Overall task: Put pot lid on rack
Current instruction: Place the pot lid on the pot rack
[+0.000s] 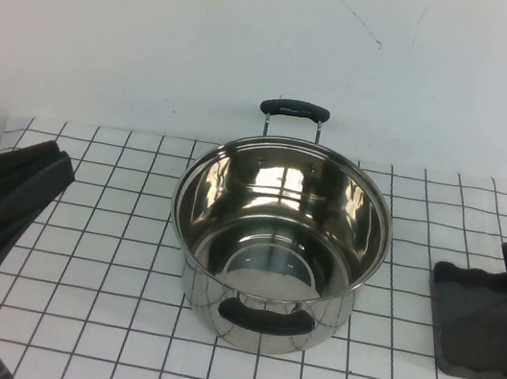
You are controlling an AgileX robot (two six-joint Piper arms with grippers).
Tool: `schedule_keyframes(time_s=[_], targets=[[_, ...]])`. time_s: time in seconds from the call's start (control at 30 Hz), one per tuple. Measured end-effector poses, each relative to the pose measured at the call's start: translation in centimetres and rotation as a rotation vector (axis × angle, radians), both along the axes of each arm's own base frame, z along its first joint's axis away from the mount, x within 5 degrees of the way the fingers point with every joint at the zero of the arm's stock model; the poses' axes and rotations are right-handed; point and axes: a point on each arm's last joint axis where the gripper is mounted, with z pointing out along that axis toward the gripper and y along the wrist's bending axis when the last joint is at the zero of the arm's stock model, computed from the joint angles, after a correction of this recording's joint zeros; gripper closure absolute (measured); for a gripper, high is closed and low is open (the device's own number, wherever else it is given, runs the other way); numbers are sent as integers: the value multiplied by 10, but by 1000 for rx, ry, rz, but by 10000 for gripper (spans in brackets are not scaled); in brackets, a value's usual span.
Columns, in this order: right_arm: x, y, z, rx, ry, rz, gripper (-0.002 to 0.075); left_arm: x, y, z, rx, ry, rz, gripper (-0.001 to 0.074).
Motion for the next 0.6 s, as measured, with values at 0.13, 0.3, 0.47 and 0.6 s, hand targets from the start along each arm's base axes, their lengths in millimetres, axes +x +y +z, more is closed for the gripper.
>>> schedule_keyframes(time_s=[0.13,0.3,0.47,0.6], targets=[[-2,0,-3,-25,33,14,356,0,0,0,5,-5,-1,736],[-5,1,-7,-68,70,47,382,0,0,0,22,-18,0,736],[-11,1,1,-99,38,58,388,0,0,0,25,-20,-1,736],[-19,0,10,-137,-3,71,389,0,0,0,18,-15,-3,736]])
